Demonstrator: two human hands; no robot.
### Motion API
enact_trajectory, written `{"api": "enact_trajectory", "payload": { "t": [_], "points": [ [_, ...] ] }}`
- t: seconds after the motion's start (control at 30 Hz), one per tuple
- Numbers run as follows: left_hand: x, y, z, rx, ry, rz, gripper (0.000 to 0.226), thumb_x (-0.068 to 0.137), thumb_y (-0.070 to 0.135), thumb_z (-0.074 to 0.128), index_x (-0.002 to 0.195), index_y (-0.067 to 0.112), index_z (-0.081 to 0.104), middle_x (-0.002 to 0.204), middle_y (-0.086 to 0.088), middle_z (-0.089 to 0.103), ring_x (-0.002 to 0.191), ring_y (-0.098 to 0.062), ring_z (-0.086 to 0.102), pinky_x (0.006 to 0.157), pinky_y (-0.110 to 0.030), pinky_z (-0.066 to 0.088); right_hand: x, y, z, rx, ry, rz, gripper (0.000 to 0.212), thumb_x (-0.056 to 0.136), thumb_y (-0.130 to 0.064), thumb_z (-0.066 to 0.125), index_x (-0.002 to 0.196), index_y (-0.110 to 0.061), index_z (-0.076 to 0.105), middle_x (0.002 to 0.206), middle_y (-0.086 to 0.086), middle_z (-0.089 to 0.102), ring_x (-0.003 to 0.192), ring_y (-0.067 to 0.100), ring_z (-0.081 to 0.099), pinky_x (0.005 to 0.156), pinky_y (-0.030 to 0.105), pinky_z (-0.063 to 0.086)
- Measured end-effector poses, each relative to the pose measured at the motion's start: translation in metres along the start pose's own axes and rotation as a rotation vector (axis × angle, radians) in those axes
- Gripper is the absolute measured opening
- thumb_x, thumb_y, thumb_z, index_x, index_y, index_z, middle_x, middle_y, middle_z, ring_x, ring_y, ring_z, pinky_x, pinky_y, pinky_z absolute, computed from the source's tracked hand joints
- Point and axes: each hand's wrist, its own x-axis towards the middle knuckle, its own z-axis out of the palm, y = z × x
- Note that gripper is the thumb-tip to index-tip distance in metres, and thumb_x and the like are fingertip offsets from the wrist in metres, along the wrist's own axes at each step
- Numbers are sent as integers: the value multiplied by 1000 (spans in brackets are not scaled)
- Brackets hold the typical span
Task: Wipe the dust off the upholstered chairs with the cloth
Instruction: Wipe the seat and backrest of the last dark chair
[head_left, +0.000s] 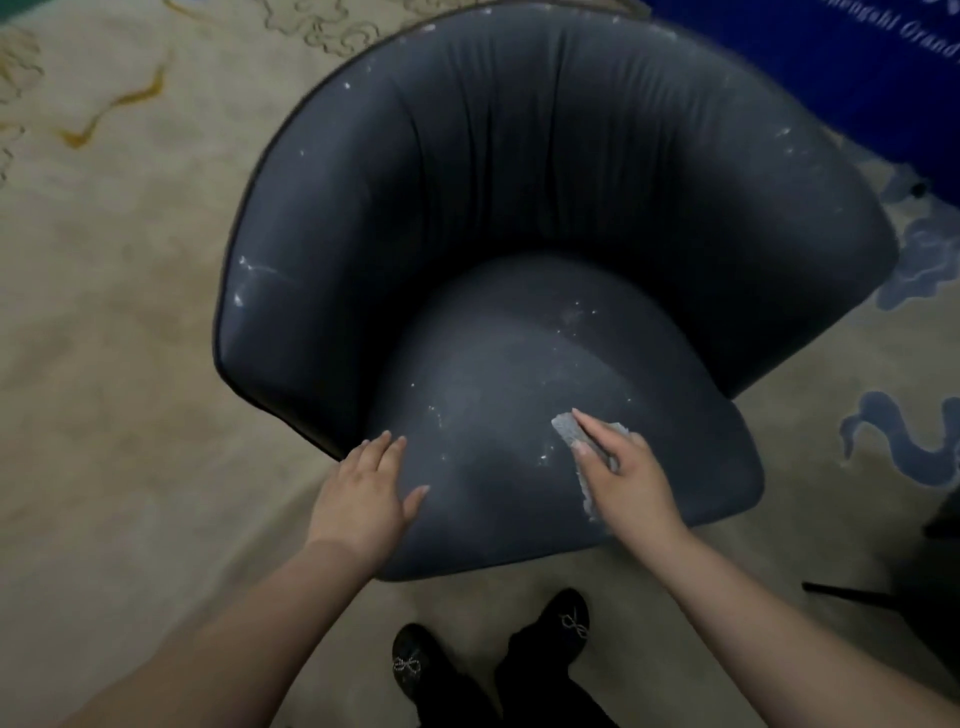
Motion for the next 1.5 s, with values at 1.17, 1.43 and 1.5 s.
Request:
{"api": "enact_trajectory", "payload": {
  "t": [1.17,1.43,1.5],
  "points": [
    [160,-92,203,-81,43,269,149,30,80,70,130,40,-31,137,29,-40,133,7,-31,113,-16,-8,193,142,191,-472,-72,-817,51,83,-45,63,132,-38,51,107,-12,47,109,9,42,95,23,35],
    [157,-91,201,-143,44,267,154,25,82,65,145,34,-20,145,25,-32,135,7,-26,108,-11,-10,187,138,214,-654,-78,-957,42,86,-33,65,127,-35,58,100,7,51,92,28,46,81,43,46],
    [157,-92,200,-149,50,274,154,26,83,64,146,34,-19,146,25,-31,134,8,-26,106,-10,-11,207,126,213,-639,20,-821,43,88,-32,63,130,-36,55,103,4,45,103,27,43,90,37,41]
  ]
}}
